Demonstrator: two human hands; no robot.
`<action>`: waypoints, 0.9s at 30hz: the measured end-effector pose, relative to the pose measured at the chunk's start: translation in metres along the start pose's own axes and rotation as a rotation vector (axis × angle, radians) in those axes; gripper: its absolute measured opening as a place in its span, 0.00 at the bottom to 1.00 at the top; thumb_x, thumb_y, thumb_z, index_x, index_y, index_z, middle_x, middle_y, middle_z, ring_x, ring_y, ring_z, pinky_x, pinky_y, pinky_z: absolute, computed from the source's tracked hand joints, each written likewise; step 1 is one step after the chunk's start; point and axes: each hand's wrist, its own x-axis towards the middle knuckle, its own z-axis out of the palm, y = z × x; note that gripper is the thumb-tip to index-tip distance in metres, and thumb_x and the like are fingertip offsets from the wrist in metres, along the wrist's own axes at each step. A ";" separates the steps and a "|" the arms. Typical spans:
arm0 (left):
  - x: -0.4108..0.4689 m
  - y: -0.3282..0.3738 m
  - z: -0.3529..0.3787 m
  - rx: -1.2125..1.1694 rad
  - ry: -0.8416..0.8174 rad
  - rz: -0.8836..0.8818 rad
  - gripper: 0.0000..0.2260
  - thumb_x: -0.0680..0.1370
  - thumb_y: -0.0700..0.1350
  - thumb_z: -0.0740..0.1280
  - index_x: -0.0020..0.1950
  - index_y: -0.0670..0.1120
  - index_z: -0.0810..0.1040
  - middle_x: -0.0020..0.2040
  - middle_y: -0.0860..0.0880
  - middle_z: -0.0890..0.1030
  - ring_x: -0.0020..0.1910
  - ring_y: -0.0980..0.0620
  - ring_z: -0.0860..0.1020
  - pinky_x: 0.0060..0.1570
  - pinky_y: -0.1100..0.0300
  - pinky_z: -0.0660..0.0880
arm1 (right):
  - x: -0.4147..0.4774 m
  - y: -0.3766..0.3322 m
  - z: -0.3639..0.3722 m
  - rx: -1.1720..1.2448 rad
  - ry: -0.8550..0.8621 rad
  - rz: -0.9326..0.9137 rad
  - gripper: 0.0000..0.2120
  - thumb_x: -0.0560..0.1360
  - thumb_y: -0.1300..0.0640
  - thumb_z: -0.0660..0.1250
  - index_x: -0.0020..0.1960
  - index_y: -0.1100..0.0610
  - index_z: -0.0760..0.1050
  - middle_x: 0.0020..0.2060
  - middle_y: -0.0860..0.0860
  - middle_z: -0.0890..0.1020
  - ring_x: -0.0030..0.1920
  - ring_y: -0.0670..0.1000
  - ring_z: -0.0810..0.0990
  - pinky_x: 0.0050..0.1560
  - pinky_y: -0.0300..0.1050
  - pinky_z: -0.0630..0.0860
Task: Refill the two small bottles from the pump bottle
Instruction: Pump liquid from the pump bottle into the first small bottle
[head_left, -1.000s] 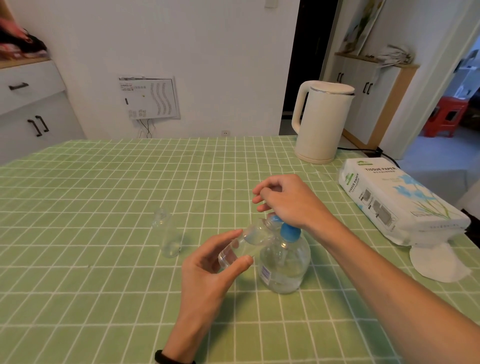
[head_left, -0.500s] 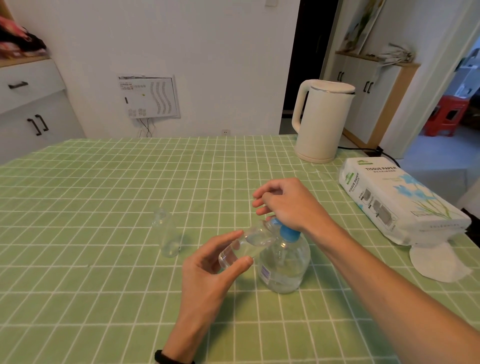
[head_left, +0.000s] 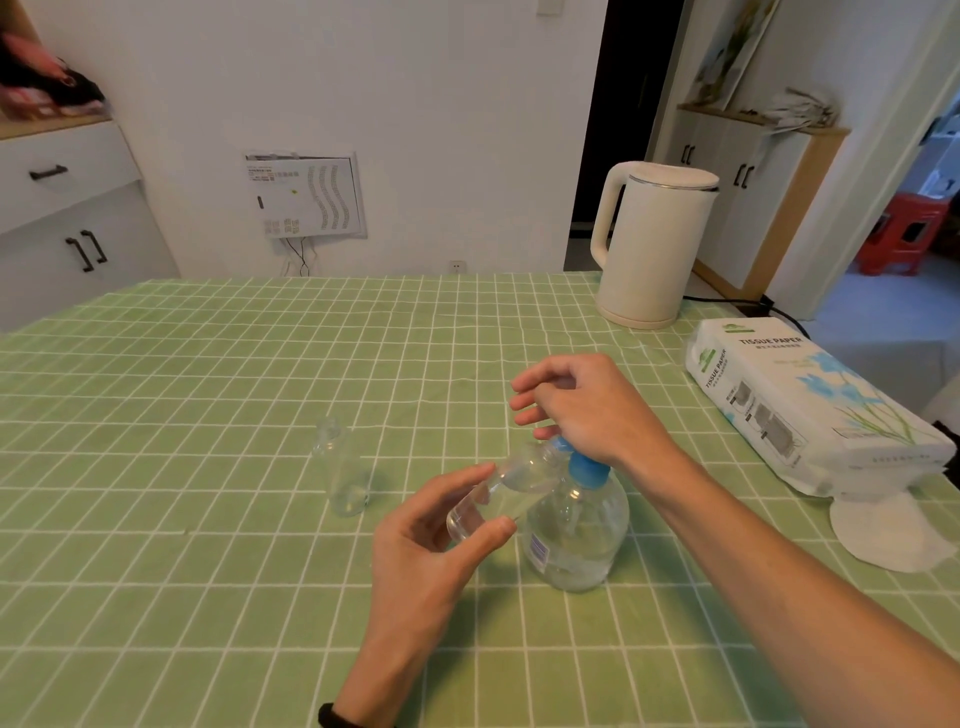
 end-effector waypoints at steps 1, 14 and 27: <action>0.000 0.000 0.000 0.001 0.003 -0.003 0.23 0.67 0.38 0.84 0.58 0.55 0.88 0.58 0.49 0.89 0.60 0.48 0.87 0.65 0.45 0.82 | 0.000 0.001 0.000 -0.007 -0.004 0.010 0.13 0.82 0.67 0.62 0.52 0.57 0.84 0.45 0.51 0.89 0.45 0.49 0.89 0.51 0.51 0.86; -0.002 0.008 0.003 -0.060 -0.016 0.011 0.21 0.66 0.41 0.80 0.56 0.57 0.89 0.57 0.52 0.90 0.58 0.54 0.87 0.56 0.63 0.83 | 0.000 -0.005 0.000 -0.057 0.009 -0.052 0.11 0.83 0.62 0.64 0.51 0.51 0.83 0.44 0.46 0.89 0.43 0.44 0.89 0.51 0.50 0.87; -0.003 0.009 0.000 -0.049 -0.036 -0.007 0.17 0.73 0.40 0.80 0.60 0.54 0.88 0.58 0.51 0.89 0.59 0.52 0.87 0.56 0.63 0.82 | 0.000 0.002 0.001 -0.036 -0.006 0.014 0.12 0.82 0.64 0.62 0.50 0.54 0.84 0.44 0.49 0.89 0.45 0.48 0.89 0.56 0.56 0.86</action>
